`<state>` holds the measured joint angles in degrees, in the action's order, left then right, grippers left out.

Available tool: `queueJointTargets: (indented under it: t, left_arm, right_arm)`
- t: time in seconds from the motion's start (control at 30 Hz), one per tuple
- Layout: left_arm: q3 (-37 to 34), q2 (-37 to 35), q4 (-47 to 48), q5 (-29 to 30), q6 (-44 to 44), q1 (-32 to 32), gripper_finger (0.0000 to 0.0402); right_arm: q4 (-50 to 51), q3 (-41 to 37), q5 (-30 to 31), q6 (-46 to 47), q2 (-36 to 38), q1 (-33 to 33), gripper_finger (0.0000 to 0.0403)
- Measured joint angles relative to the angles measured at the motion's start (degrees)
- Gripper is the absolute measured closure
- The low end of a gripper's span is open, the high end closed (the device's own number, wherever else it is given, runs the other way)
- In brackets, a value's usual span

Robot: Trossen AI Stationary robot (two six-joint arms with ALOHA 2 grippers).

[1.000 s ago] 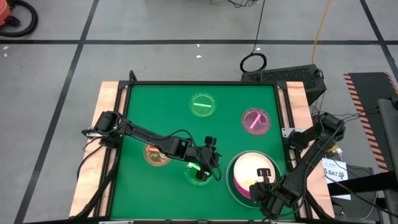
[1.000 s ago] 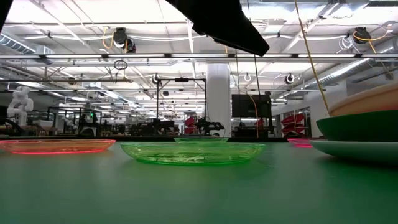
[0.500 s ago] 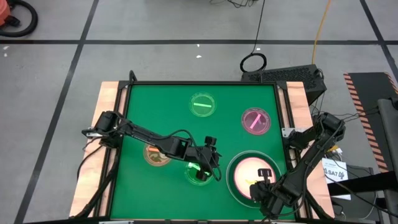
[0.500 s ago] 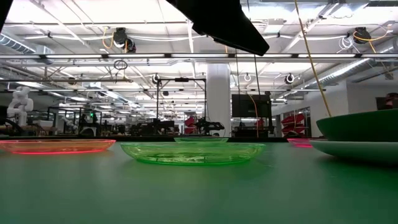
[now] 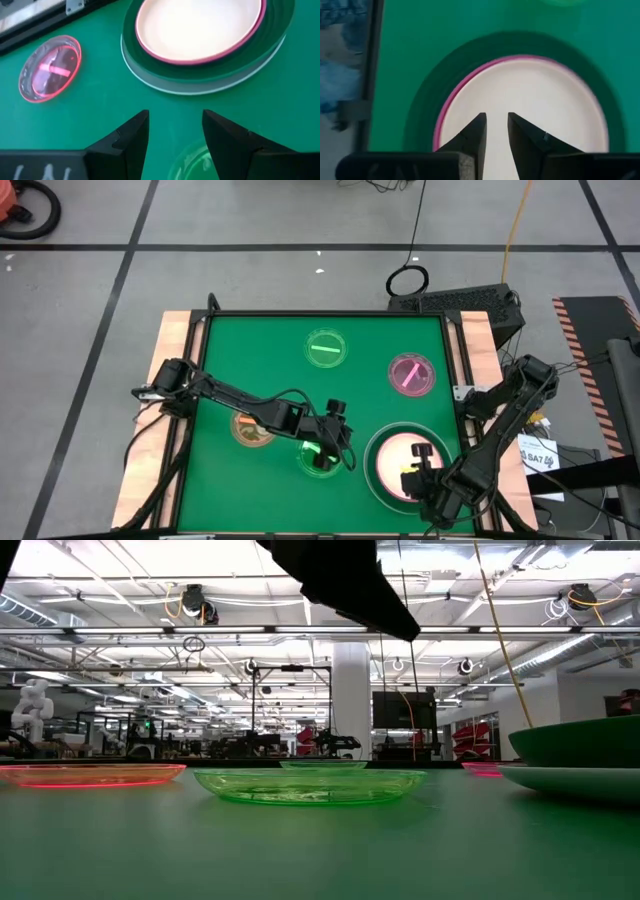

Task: Stack plastic plates
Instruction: Stack the orange plate on top of the white plate

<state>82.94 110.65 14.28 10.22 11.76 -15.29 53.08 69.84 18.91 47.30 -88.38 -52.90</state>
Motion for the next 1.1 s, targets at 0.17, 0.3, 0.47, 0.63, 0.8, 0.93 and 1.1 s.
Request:
queueJointTargets:
  t: [0.17, 0.3, 0.47, 0.63, 0.8, 0.93, 1.1]
  left_arm:
    - [0.00, 0.00, 2.18, -0.02, -1.14, 0.00, 0.0211]
    - [0.00, 0.00, 4.46, 0.06, -1.55, -0.67, 0.0211]
    - [0.00, 0.00, 7.40, 0.21, -2.73, -2.01, 0.0211]
    - [0.00, 0.00, 9.91, 0.83, -4.15, -2.52, 0.0211]
    - [0.00, 0.00, 16.09, 1.96, -7.06, -2.54, 0.0211]
    - [-0.02, 0.00, 22.22, 5.09, -9.00, -2.56, 0.0211]
    - [-0.02, 0.00, 25.33, 6.43, -8.83, -2.02, 0.0211]
  right_arm:
    - [0.02, 0.00, 8.10, -5.41, 0.00, 0.00, 0.0328]
    - [0.02, 0.00, 14.39, -8.52, 0.00, 0.00, 0.0328]
    - [-0.04, 0.00, 19.98, -10.92, 0.00, 0.00, 0.0328]
    - [-0.07, 0.00, 25.01, -12.08, 0.00, 0.00, 0.0328]
    - [-0.04, 0.00, 27.60, -12.04, 0.00, -0.01, 0.0328]
    - [0.11, 0.00, 29.69, -12.59, 0.00, 0.00, 0.0328]
    - [0.74, 0.00, 30.89, -12.56, 0.00, 0.00, 0.0328]
